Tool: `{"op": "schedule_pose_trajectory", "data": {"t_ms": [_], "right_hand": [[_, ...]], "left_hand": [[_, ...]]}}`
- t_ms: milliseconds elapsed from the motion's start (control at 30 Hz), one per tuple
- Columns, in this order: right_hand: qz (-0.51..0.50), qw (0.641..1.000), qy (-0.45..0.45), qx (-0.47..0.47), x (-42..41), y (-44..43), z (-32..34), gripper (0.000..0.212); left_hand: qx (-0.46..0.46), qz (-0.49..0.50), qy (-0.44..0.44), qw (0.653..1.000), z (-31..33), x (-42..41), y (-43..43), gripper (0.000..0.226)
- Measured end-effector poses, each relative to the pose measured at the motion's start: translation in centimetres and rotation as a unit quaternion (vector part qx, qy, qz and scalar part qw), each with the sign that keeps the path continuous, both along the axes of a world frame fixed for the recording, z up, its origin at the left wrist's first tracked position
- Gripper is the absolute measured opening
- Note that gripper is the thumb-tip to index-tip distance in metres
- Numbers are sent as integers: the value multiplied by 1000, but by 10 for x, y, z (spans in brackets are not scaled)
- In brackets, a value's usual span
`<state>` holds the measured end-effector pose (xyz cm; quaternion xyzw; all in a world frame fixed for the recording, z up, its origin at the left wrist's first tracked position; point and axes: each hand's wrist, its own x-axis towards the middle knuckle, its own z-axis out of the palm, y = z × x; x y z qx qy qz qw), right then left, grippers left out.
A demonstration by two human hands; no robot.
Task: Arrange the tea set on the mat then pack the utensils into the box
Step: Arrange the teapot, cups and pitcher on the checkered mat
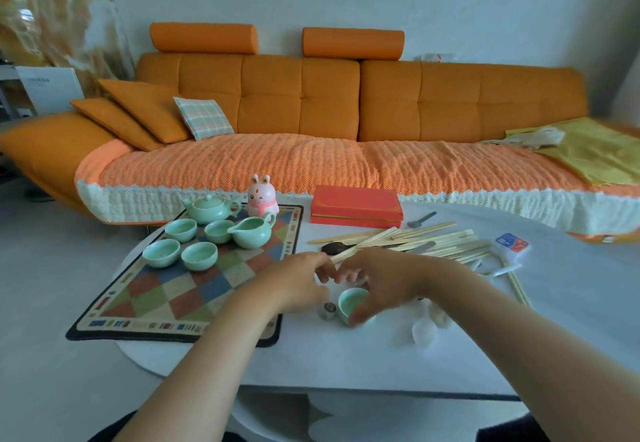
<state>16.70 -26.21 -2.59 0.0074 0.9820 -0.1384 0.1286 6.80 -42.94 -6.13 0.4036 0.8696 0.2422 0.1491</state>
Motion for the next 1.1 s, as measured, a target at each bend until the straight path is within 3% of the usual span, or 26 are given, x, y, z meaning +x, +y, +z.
{"op": "schedule_pose_trajectory", "data": {"t_ms": [200,400,567,700,800,933,1000,1100], "right_hand": [[10,998,35,48,14,-3,-6,60],[-53,990,108,-74,5,-6,-4,73],[-86,969,122,-198,-9,-13,-12,78],[-106,943,109,-295,-20,-20,-19,95],[-97,941,80,-313,-24,-29,-24,100],[-71,936,73,-337,-22,-44,-25,91],[-71,945,84,-309,-23,-47,-28,85],[-41,987,76,-136,-23,-43,-29,63]], "left_hand": [[-2,-23,-40,999,-2,20,-4,49],[90,-32,-93,991,3,23,-11,92],[131,35,-47,990,2,16,-20,74],[130,76,-23,988,1,5,-32,82],[125,76,-1,989,2,4,-41,70],[111,86,12,990,-3,-2,-53,55],[108,101,17,989,-7,-7,-59,53],[100,125,37,986,-13,-15,-69,51]]}}
